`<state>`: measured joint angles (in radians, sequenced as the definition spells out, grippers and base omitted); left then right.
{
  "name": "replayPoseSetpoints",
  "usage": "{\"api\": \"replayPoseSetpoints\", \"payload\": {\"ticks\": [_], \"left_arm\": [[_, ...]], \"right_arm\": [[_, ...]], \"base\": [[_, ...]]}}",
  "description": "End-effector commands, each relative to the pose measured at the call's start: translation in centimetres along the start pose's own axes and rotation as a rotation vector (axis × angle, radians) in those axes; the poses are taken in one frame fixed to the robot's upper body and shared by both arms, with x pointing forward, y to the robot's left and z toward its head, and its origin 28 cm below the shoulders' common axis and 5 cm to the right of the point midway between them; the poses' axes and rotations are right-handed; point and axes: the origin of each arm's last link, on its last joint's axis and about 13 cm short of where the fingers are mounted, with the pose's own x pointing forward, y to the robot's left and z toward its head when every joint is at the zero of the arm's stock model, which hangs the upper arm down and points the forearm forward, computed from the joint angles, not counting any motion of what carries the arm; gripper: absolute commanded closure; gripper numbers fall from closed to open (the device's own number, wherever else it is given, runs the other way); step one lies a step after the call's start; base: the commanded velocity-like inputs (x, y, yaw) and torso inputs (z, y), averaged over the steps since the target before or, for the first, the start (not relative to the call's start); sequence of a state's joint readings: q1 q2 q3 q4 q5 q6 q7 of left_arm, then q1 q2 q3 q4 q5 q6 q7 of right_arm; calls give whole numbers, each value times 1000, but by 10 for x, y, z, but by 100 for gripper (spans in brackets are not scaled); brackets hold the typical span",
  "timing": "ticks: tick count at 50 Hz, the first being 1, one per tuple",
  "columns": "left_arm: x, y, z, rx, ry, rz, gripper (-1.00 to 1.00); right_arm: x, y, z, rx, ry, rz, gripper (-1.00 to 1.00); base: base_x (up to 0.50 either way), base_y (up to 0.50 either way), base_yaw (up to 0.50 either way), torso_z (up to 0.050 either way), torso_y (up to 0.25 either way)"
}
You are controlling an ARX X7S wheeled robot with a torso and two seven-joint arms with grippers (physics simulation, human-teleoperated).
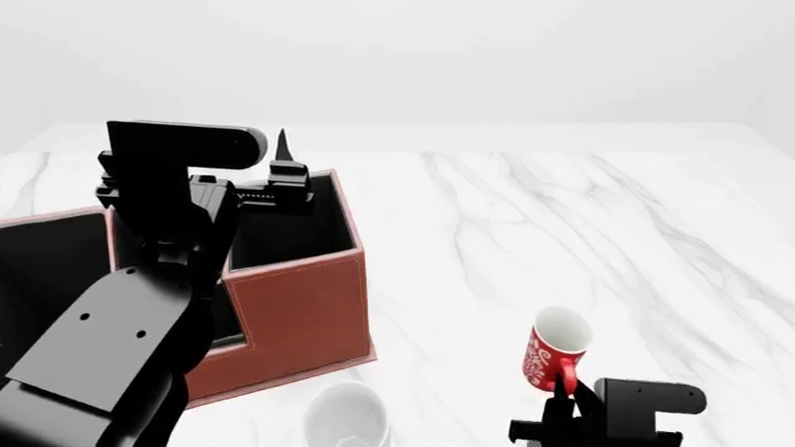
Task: Pick up the red mug and place it to the right of the caddy.
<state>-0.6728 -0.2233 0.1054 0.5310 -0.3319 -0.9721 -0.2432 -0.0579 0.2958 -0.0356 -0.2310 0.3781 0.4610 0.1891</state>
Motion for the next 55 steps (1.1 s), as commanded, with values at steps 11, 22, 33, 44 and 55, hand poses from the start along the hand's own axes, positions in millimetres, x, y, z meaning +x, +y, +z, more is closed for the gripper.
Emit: {"api": "replayPoseSetpoints", "payload": {"ticks": [11,22,33,44,55], "left_arm": [[1,2,1,-5,-3,9,-100],[4,1,-2,-7,5,10,-100],[4,2,0,-5,2,12,-100],[5,3,0,-9,4,10,-100],[4,3,-1,-10,5,10,-100]], "right_arm": [[52,5,93,-163,-121,396,100],[109,13,109,-73,-70,522,100],[123,33,100,-95,-26,610,100],[116,41,88,-123,0,688,100],[120,43,79,-126,28,684,100]], "base": [[0,0,0,0,1],[0,0,0,0,0],[0,0,0,0,1],[0,0,0,0,1],[0,0,0,0,0]]}}
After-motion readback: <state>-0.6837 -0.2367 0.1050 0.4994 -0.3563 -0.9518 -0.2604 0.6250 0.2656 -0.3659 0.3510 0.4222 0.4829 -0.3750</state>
